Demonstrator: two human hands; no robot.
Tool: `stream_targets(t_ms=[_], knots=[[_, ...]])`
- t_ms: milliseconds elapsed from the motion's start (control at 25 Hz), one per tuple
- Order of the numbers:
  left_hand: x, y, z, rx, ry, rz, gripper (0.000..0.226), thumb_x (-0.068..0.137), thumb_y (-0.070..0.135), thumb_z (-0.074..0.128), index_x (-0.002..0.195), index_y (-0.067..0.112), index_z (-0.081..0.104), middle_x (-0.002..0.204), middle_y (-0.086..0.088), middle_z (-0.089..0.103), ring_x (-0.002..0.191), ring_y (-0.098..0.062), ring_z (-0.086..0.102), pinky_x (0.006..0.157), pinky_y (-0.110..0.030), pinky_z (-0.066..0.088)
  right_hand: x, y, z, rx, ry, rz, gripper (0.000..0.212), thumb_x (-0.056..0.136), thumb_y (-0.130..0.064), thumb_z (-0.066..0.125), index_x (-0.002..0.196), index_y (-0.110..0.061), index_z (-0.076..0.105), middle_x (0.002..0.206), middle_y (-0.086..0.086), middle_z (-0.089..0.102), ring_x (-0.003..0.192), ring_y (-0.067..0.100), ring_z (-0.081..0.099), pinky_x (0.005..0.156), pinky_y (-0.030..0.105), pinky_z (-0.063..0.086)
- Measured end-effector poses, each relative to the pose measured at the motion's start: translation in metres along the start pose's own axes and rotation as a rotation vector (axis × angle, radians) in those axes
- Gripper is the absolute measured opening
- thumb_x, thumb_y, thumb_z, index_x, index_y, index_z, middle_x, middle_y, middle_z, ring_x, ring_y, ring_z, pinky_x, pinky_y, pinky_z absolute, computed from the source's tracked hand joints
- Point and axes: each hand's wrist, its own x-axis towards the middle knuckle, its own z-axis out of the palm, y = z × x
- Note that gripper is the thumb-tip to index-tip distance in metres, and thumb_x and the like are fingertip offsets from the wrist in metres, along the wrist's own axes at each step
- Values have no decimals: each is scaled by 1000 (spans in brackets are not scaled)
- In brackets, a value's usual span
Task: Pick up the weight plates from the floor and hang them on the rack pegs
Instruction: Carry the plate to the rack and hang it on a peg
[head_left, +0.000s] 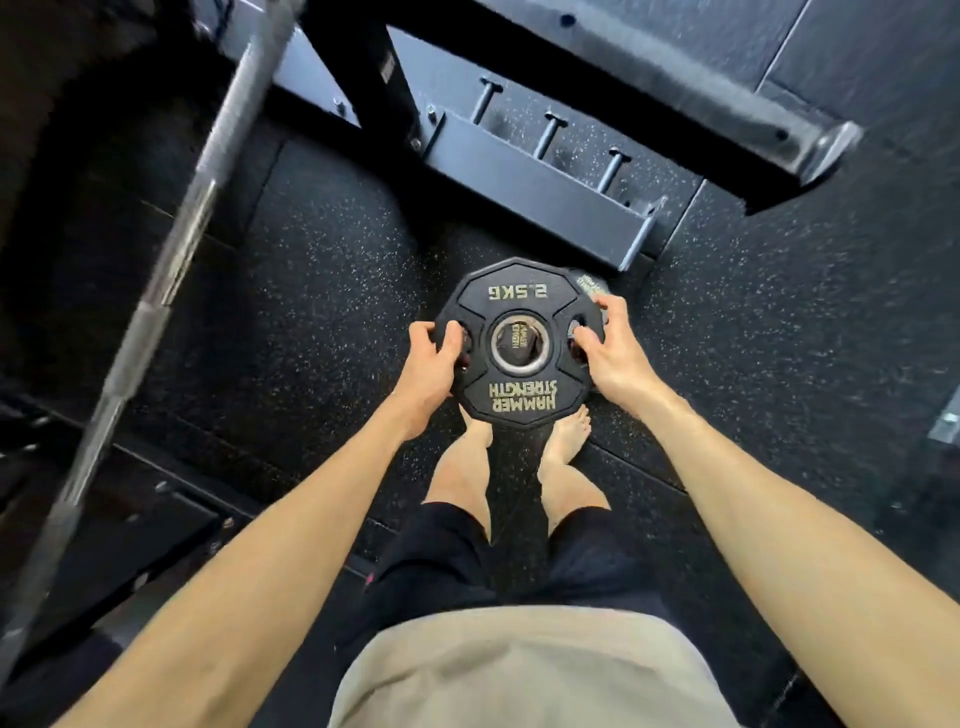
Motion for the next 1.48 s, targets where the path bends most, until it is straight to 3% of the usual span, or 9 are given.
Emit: stream_targets(t_ms=[160, 320, 520, 760, 920, 1160, 1280, 1480], knots=[[-108, 25, -9, -142, 183, 84, 24, 103, 41, 40, 115, 20, 37, 96, 4, 56, 85, -7, 54, 69, -19, 47, -85, -44, -14, 152, 2, -208, 21, 102, -27, 46, 121, -26, 38, 103, -12, 57, 87, -9, 58, 83, 20, 47], [-190, 31, -8, -212, 446, 263, 27, 102, 39, 44, 114, 15, 42, 96, 3, 56, 78, -4, 53, 61, -7, 43, -140, -86, -34, 194, -44, -460, 11, 103, -29, 43, 111, -35, 41, 94, -6, 58, 79, 4, 57, 78, 29, 48], [-295, 26, 27, -471, 810, 413, 25, 103, 34, 40, 104, 9, 46, 77, 4, 53, 60, 10, 53, 62, -5, 42, -199, -130, -57, 138, -338, -724, 11, 103, -25, 42, 103, -36, 41, 87, -4, 54, 65, -5, 55, 63, 14, 46], [-425, -32, 84, -757, 1296, 413, 24, 102, 40, 41, 97, 17, 48, 78, 4, 54, 63, 7, 52, 65, -8, 43, -298, -140, -43, -21, -768, -912, 8, 103, -24, 43, 109, -28, 40, 77, -5, 53, 57, -4, 51, 54, 13, 43], [-508, -100, 134, -959, 1590, 362, 22, 100, 44, 44, 94, 23, 49, 82, 6, 57, 71, 0, 56, 73, -23, 49, -376, -104, -4, -155, -1112, -1027, 11, 102, -27, 45, 103, -37, 42, 80, -6, 55, 66, 1, 51, 63, 19, 45], [-620, -216, 226, -1083, 1977, 159, 25, 101, 40, 41, 94, 17, 47, 75, 8, 54, 61, 9, 53, 64, -9, 44, -513, 8, 46, -300, -1519, -1023, 10, 102, -19, 43, 104, -29, 42, 74, -3, 54, 61, 2, 50, 59, 17, 43], [-682, -290, 269, -1124, 2081, 91, 24, 101, 41, 41, 92, 20, 46, 67, 13, 56, 59, 9, 54, 62, -9, 43, -585, 89, 66, -356, -1594, -1005, 9, 102, -20, 44, 111, -20, 42, 72, -2, 53, 61, 4, 50, 60, 20, 42], [-765, -391, 312, -1119, 2166, 22, 28, 102, 39, 39, 97, 12, 46, 70, 6, 56, 58, 8, 55, 62, -9, 43, -689, 190, 90, -415, -1640, -965, 14, 102, -22, 45, 115, -17, 42, 69, -5, 52, 55, -3, 48, 57, 15, 41]])
